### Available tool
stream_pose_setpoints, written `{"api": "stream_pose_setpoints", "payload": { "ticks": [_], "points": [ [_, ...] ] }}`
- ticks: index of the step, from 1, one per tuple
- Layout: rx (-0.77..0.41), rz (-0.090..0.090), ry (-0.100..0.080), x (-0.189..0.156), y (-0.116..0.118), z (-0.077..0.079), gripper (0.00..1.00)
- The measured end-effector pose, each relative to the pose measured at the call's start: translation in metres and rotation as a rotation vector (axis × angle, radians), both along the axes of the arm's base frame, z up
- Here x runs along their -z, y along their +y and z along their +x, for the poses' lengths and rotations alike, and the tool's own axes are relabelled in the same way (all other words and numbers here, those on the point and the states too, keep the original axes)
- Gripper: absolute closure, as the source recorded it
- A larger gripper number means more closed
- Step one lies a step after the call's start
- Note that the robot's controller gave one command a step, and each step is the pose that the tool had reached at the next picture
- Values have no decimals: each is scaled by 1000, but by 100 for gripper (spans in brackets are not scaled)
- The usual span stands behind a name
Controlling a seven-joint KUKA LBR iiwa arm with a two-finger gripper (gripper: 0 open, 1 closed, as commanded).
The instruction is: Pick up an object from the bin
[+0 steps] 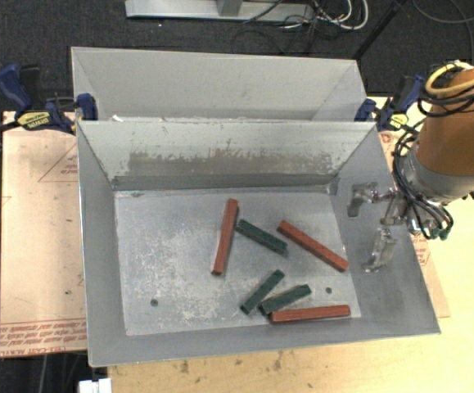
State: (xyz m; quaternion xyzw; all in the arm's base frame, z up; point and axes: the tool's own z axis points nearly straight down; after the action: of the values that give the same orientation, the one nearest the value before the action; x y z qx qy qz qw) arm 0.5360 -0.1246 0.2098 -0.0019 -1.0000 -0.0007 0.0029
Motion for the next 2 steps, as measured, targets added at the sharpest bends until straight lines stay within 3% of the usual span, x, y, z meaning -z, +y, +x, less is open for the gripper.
{"api": "stream_pose_setpoints", "payload": {
  "ticks": [1,2],
  "points": [
    [-3,-1,-7,-4,0,2,0],
    [18,-3,-15,45,2,11,0]
  ]
}}
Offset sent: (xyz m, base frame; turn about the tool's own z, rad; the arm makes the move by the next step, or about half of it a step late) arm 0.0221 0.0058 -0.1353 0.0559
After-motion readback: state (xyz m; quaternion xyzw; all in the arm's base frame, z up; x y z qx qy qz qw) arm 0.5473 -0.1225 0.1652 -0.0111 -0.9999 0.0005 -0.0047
